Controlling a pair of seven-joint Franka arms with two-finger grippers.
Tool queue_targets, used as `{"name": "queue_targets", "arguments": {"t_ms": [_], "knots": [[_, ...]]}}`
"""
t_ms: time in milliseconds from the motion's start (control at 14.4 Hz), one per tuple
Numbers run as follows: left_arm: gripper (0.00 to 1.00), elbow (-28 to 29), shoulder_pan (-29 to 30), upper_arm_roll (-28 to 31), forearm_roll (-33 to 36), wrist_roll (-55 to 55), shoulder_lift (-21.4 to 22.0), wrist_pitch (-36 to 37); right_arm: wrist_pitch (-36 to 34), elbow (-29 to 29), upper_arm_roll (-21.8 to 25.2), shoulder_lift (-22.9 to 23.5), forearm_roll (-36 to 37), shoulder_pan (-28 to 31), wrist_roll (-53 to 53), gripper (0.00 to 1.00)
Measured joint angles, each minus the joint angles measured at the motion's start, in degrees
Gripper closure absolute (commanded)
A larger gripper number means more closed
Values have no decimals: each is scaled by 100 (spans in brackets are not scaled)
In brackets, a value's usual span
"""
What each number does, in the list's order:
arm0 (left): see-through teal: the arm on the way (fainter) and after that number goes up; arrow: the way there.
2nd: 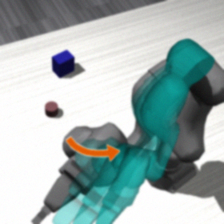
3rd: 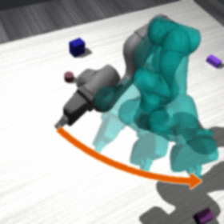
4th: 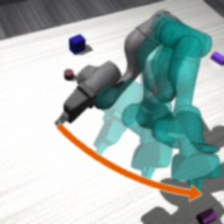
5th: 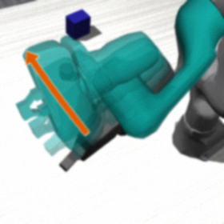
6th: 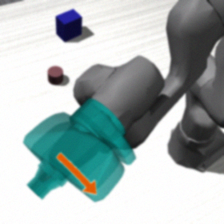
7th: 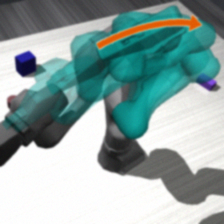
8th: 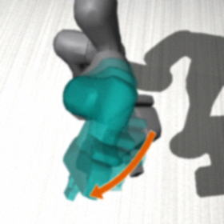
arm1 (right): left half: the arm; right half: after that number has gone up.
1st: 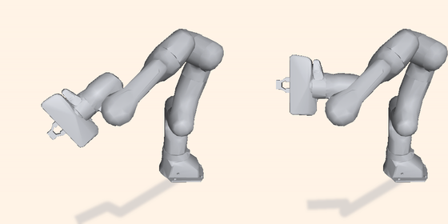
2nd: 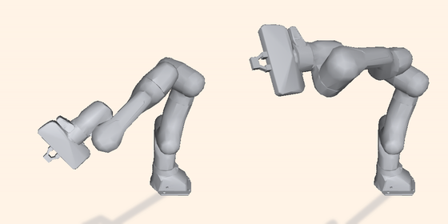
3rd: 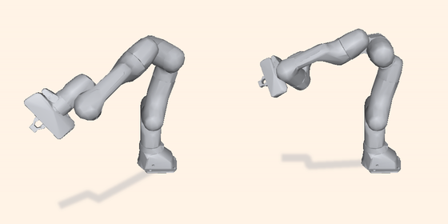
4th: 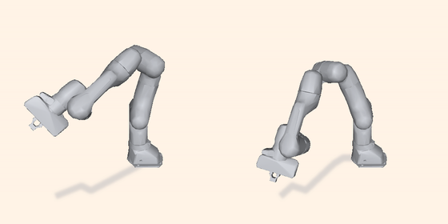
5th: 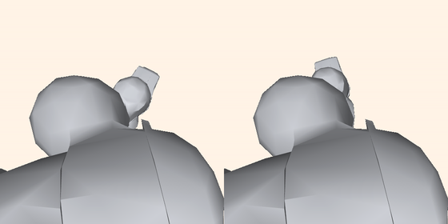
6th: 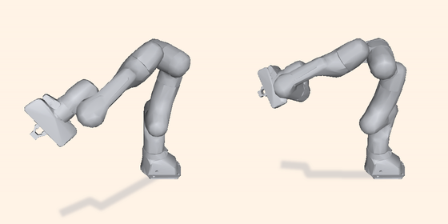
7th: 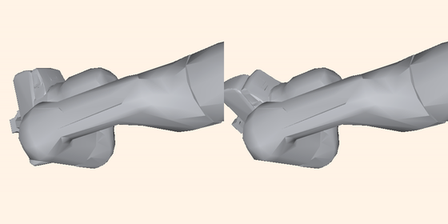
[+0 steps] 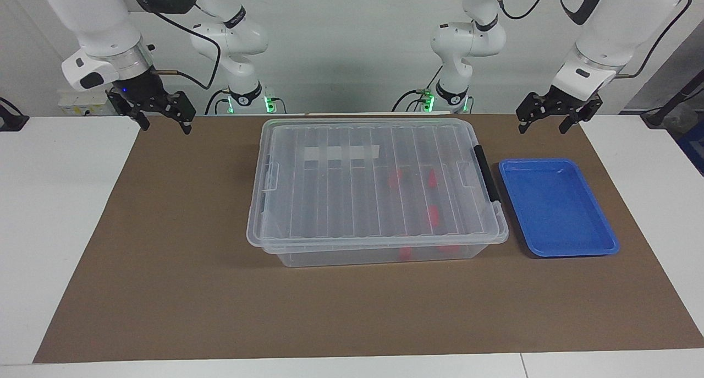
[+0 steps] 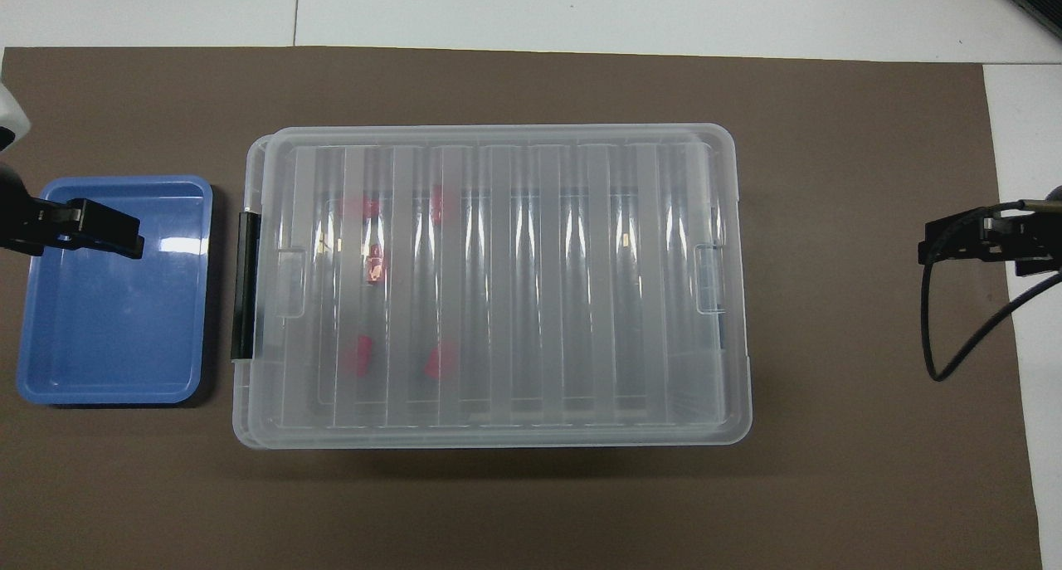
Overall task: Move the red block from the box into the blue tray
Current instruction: 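Move the right gripper toward the clear box lid edge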
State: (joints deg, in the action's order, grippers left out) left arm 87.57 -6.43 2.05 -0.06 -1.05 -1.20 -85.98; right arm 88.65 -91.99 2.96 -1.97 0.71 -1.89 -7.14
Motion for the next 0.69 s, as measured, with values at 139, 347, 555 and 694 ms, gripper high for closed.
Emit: {"name": "queue_targets", "arguments": {"t_ms": [139,347,555,694], "knots": [[0,0,0,0,0,0,0,0,1,0,0,0,0,0,0,0],[0,0,0,0,0,0,0,0,17,0,-3,0,0,0,0,0],[0,0,0,0,0,0,0,0,305,-99,-16,3,-16,-76,0,0],[0,0,0,0,0,0,0,0,721,-372,-27,13,-34,-338,-1,0]]}}
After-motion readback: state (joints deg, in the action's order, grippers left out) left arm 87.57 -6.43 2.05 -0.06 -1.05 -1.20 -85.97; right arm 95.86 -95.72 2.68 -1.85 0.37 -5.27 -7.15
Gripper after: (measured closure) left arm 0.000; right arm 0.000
